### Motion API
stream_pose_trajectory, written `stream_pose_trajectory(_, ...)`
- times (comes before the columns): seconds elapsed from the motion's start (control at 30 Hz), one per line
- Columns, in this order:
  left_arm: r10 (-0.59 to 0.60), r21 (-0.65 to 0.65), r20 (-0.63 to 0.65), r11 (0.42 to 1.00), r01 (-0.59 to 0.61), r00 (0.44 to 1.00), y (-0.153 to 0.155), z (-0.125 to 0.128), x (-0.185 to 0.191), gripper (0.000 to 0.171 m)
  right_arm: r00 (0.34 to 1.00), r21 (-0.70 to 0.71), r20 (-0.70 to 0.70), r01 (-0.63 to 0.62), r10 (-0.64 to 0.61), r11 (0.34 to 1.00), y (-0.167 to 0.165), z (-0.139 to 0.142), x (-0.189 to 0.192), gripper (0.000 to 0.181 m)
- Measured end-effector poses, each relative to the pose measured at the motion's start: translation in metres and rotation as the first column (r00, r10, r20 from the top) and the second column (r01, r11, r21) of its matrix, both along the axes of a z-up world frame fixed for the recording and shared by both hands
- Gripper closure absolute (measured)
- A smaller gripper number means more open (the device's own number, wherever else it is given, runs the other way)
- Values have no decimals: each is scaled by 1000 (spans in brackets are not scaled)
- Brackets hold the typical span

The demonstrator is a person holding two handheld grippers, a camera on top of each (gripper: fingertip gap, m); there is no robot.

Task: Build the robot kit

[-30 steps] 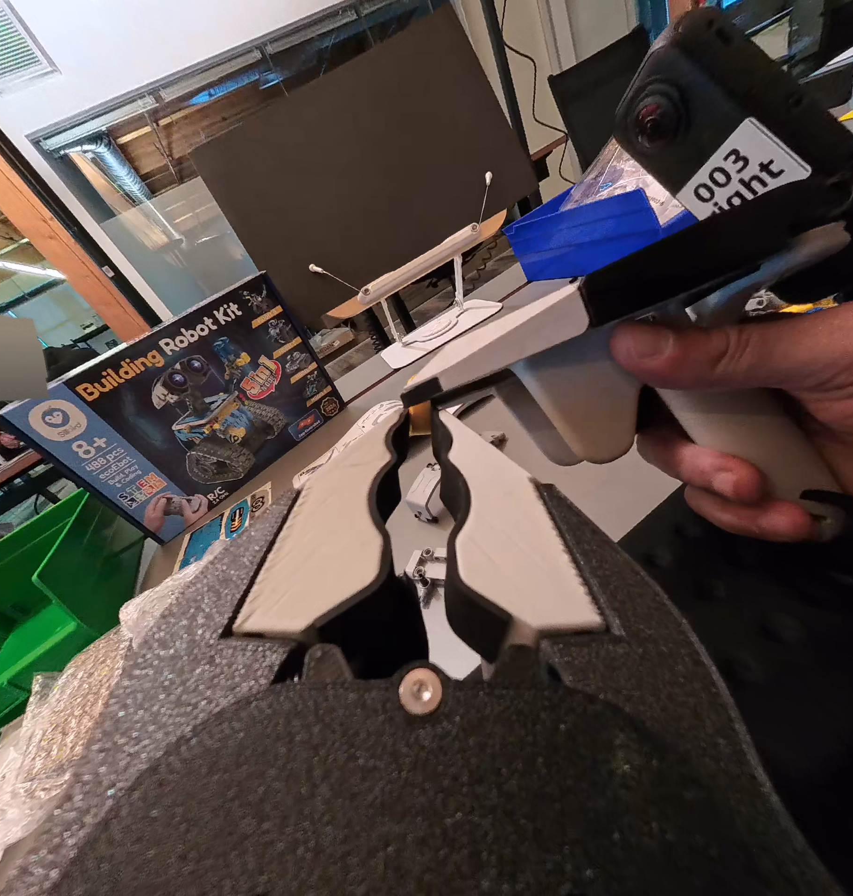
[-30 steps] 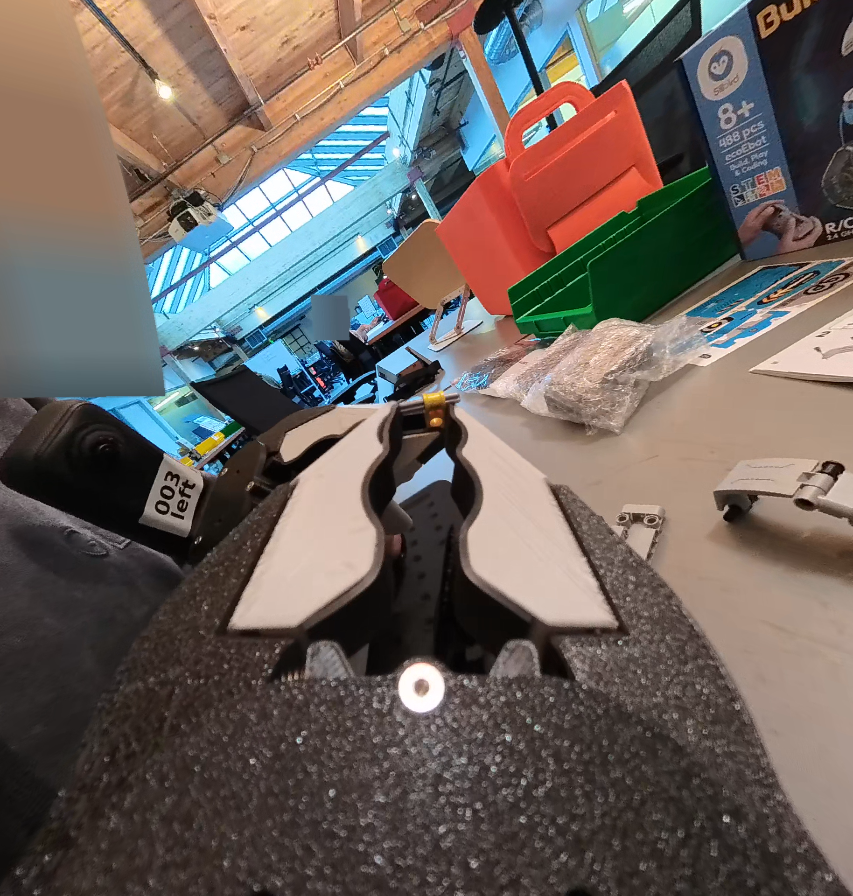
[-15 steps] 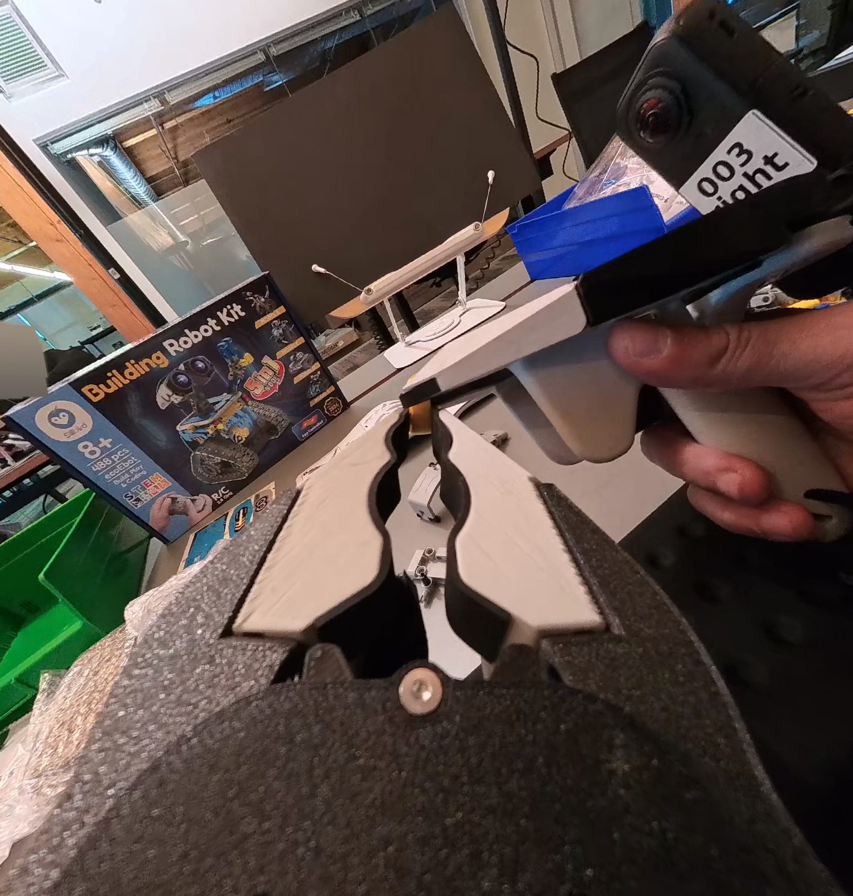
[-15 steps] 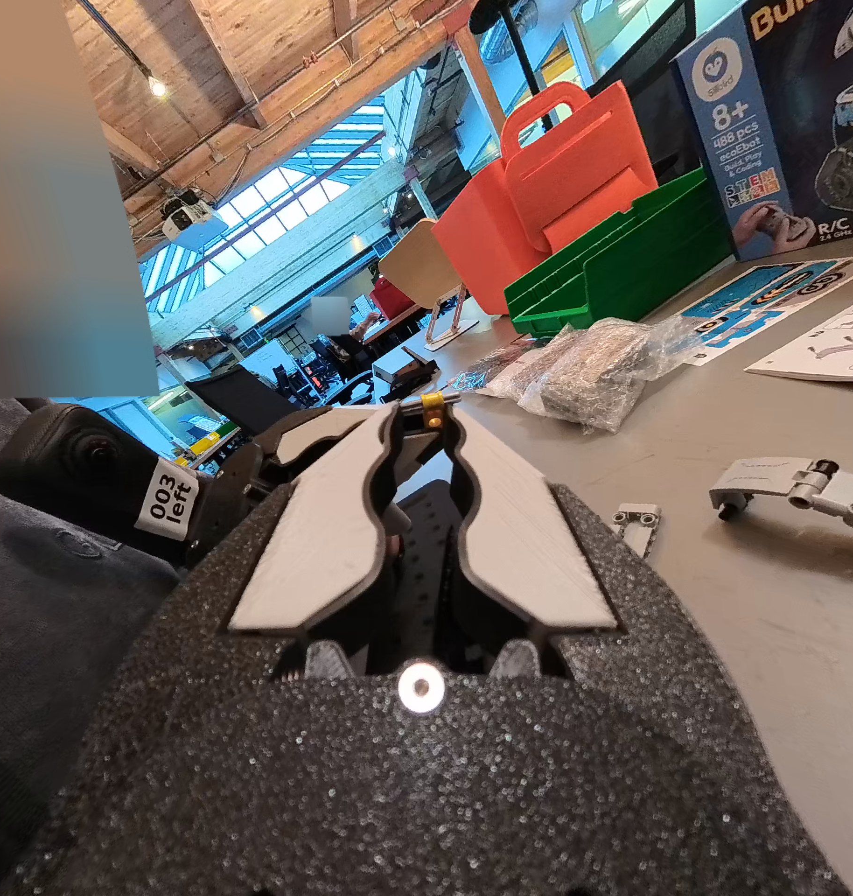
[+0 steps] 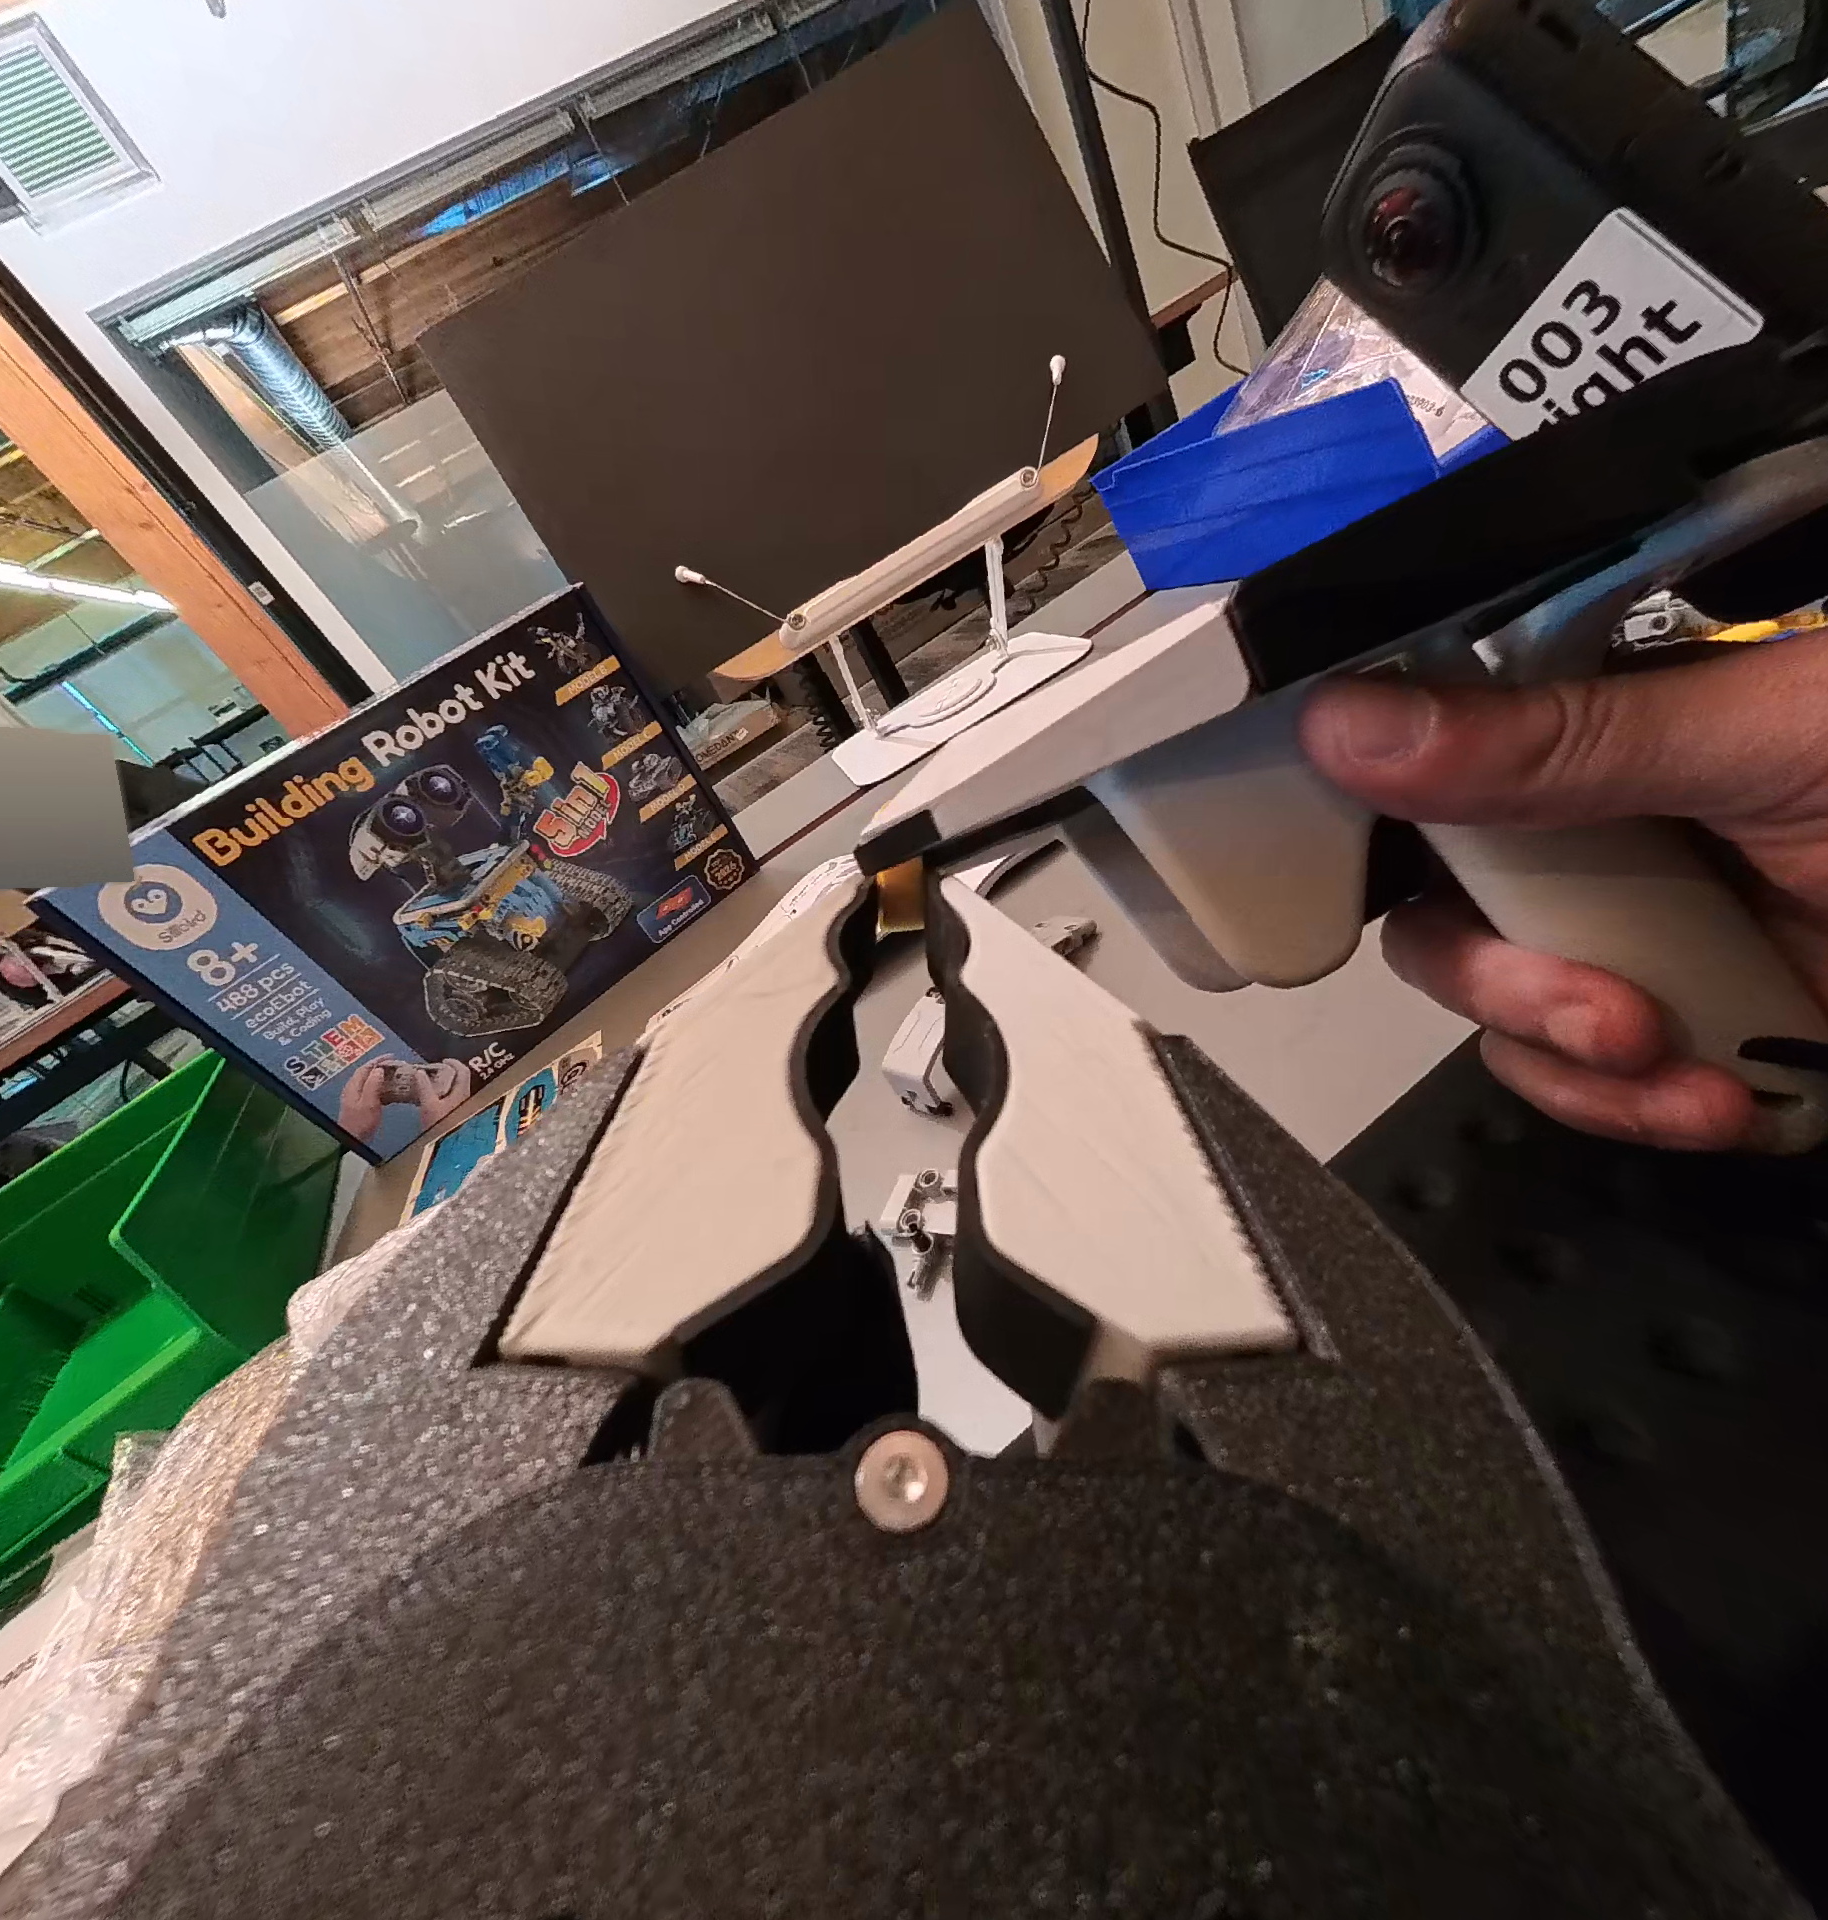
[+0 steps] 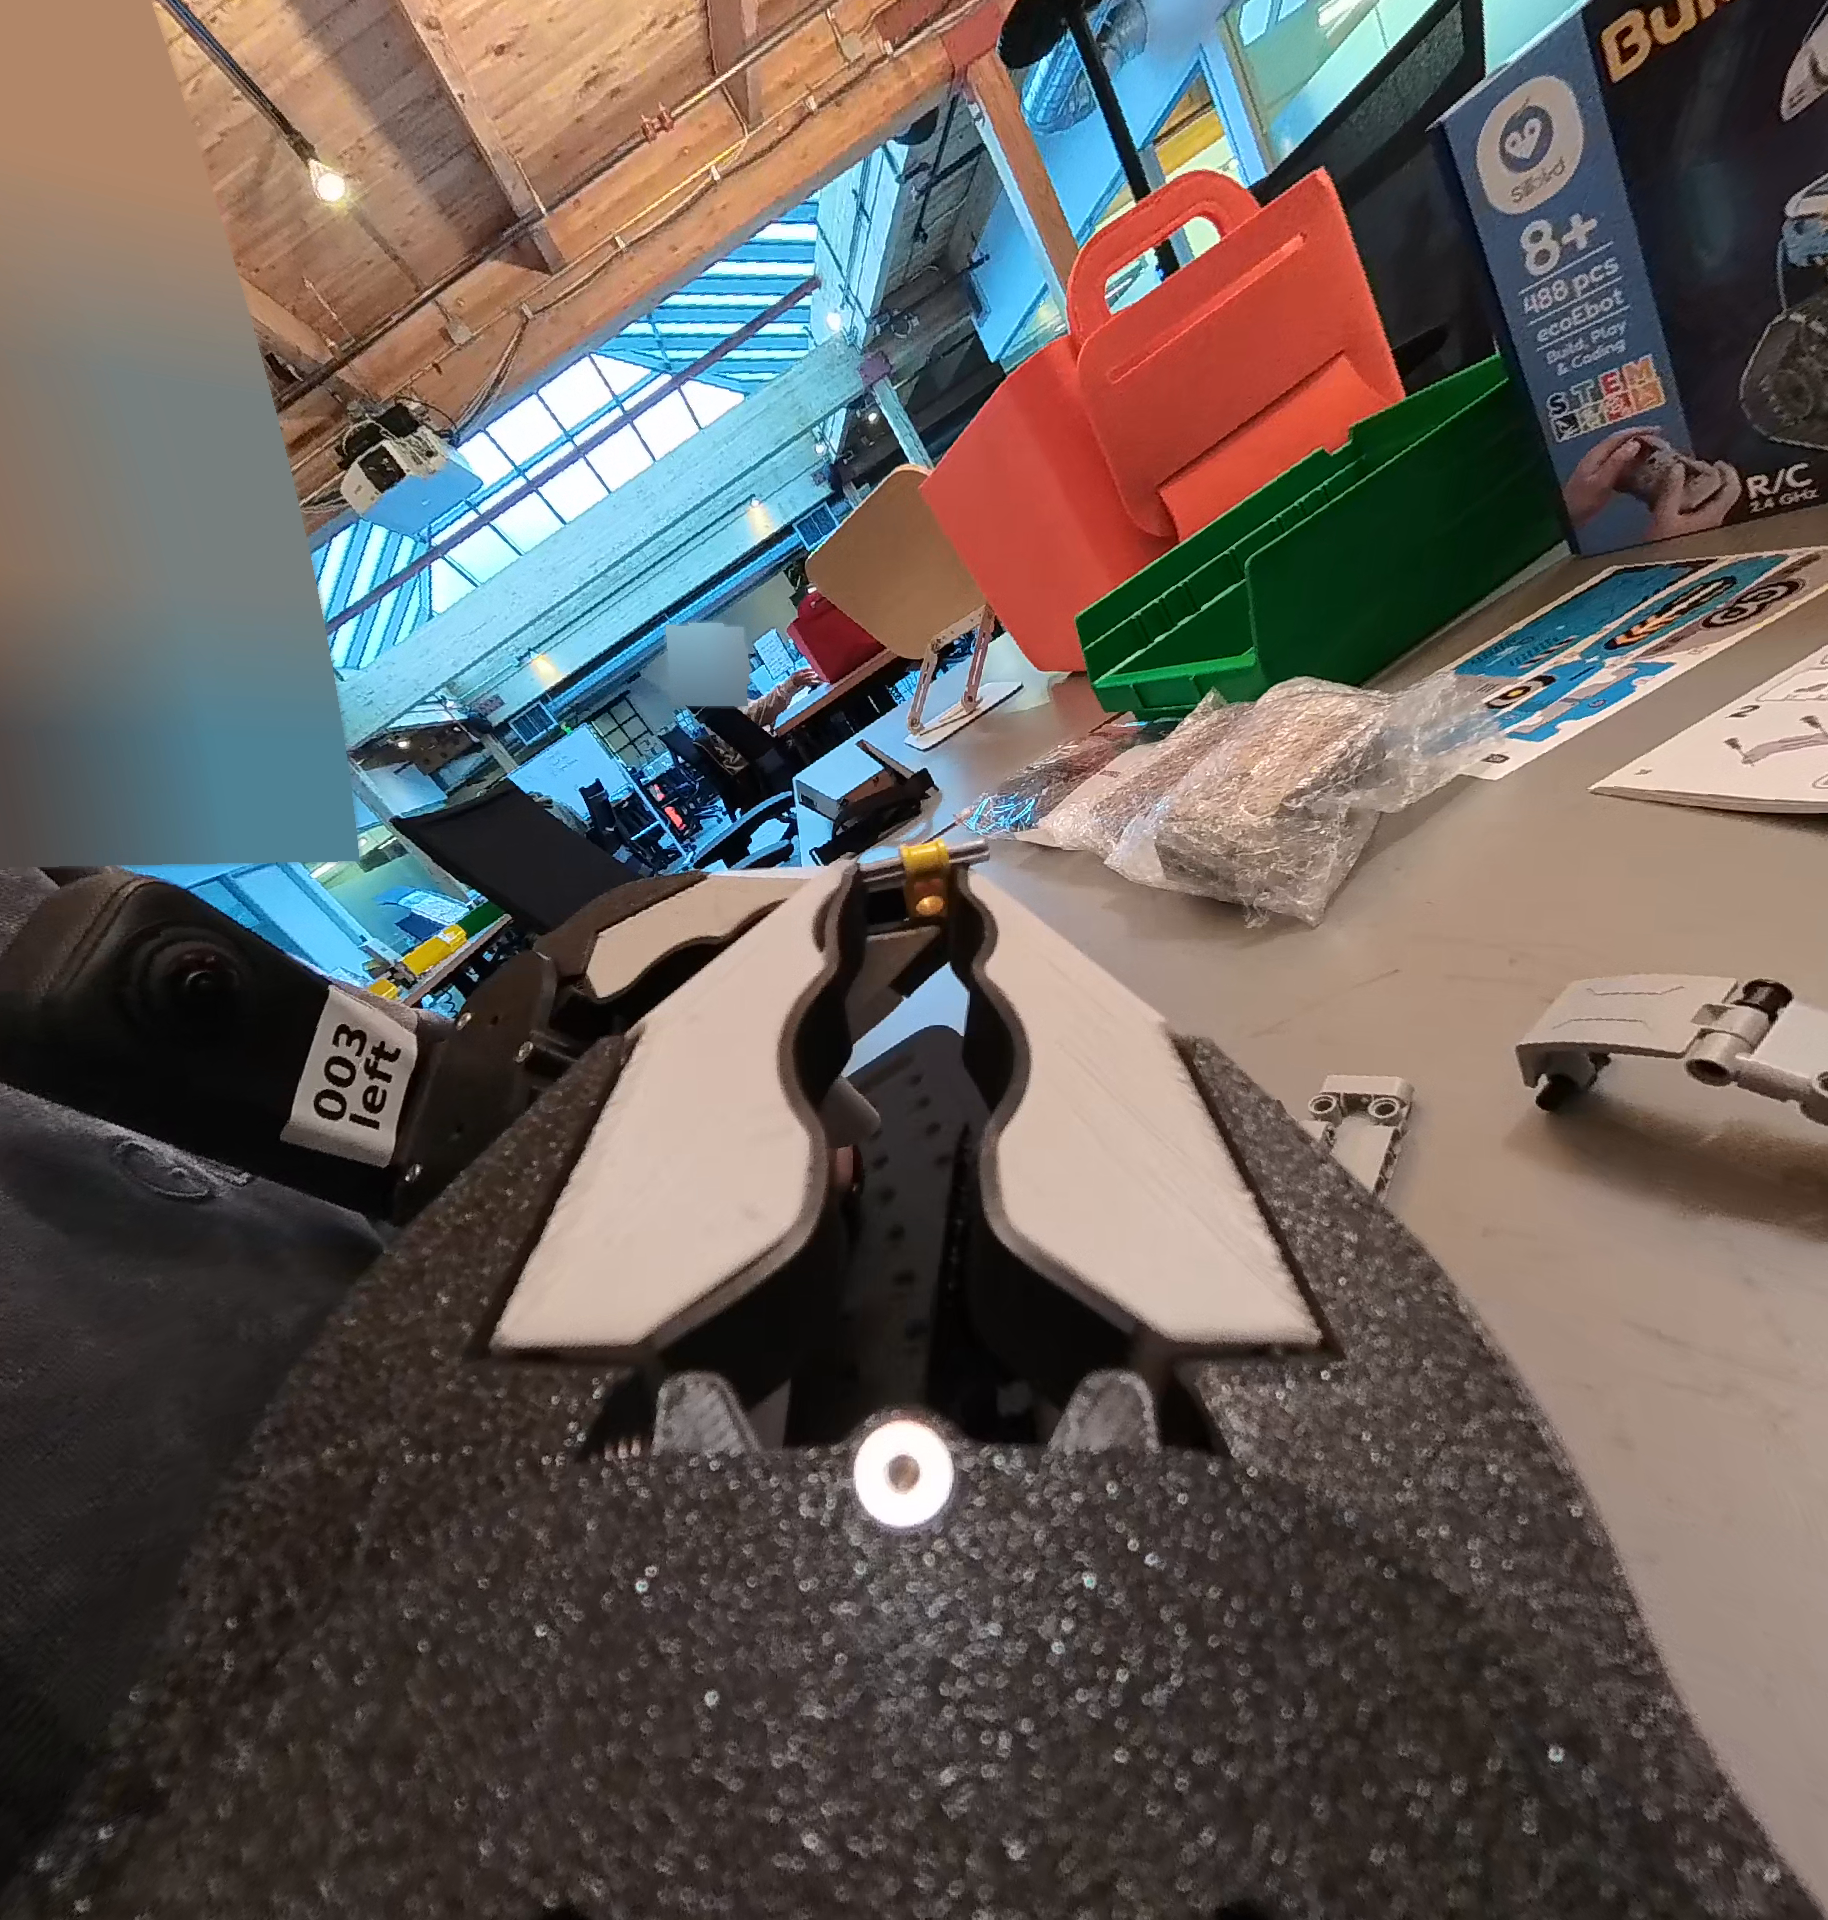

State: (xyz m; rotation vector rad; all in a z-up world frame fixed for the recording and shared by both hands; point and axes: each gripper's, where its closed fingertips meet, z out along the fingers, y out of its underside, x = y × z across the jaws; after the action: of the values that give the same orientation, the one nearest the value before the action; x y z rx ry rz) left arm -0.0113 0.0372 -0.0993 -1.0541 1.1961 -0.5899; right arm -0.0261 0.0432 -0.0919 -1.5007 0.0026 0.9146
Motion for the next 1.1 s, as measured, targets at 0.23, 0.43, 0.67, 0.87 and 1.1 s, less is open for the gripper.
stream_pose_trajectory(0.23, 4, 17, 0, 1000, -4, 1000, -1, 1, 0, 164, 1000, 0, -7, -6, 6, 1000, -1, 1, 0, 168)
stream_pose_trajectory(0.43, 10, 27, -2, 1000, -10, 1000, 0, 1, -1, 164, 1000, 6, 1, -4, 4, 1000, -1, 1, -1, 168)
stream_pose_trajectory(0.67, -24, -153, 3, 988, 24, 1000, 13, -4, 1, 164, 997, -54, -72, 4, -8, 999, 4, -3, 10, 143)
stream_pose_trajectory(0.87, -232, -692, 247, 637, 339, 941, 21, 5, -1, 164, 961, -61, -240, -160, 141, 985, -7, 0, 29, 142)
stream_pose_trajectory(1.1, -317, -850, 484, 53, 524, 816, 0, 6, 2, 164, 904, -57, -349, -284, 247, 957, -11, 1, 29, 158)
